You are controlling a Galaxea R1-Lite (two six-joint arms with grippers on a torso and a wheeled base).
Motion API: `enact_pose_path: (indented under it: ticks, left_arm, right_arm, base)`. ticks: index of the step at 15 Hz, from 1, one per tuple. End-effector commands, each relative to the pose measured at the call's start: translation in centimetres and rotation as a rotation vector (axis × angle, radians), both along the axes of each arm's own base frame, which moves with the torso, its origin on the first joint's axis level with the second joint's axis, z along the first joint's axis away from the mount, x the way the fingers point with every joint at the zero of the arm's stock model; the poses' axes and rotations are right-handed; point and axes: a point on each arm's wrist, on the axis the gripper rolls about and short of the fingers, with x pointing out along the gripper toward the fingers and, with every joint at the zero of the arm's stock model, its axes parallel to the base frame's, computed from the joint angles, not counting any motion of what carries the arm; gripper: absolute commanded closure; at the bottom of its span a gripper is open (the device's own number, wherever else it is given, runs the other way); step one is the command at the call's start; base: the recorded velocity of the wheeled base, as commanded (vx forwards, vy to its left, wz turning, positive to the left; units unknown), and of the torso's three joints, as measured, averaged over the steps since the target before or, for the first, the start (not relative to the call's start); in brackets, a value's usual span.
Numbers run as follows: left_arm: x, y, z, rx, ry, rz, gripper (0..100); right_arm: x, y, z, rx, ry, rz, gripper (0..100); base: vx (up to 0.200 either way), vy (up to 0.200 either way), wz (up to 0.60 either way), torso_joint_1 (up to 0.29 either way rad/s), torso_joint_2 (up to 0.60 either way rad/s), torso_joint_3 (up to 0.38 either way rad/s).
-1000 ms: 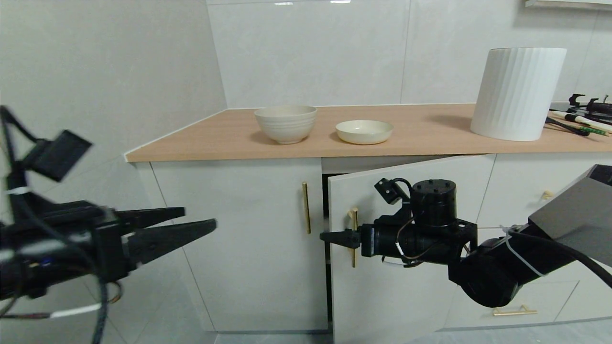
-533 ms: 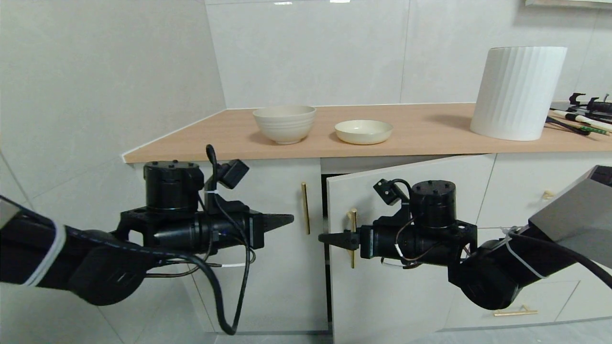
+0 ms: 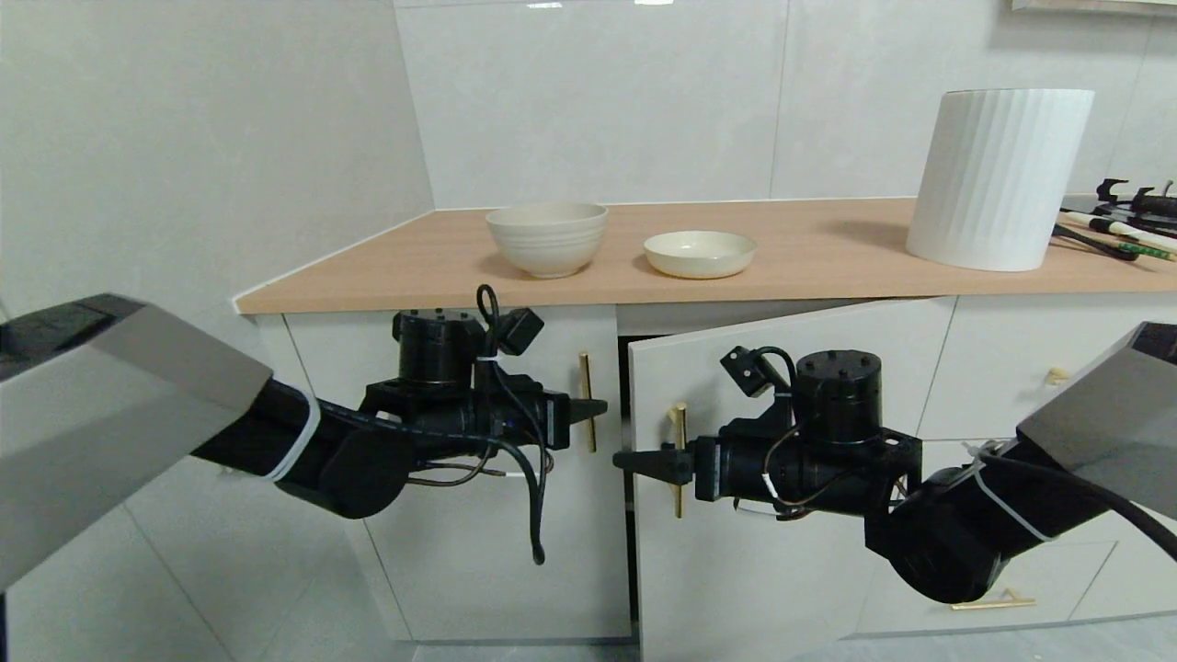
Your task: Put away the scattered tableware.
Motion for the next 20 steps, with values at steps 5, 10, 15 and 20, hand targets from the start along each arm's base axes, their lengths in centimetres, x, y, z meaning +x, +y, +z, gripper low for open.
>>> enact_pose_path:
  ticks: [5,10,15,20]
  left_arm:
    - [3.3,-1.9,-2.3,0.011,0.024,0.017,100]
    - [2.6,-4.7,-1.7,-0.001,-0.005,-0.047,100]
    - [2.0,-6.0,-1.4,-0.006,-0.012,-0.079,100]
    - [1.4,-6.2,-0.5,-0.032,-0.009,-0.089,100]
  right_arm:
    - [-0.2,-0.2,0.0,0.005,-0.009,0.003,0]
    - [-0.3,-0.3,-0.2,0.007,-0.012,0.001,0]
    - [-0.4,-0.6,-0.4,0.007,-0.017,-0.012,0]
    - [0.0,-2.3,-0.3,0.007,-0.029,-0.087,0]
  base:
    - [0.000,0.000,0.00,0.000,0.00,0.000]
    - [0.000,0.000,0.00,0.000,0.00,0.000]
    - [0.000,0.000,0.00,0.000,0.00,0.000]
    - [0.000,0.000,0.00,0.000,0.00,0.000]
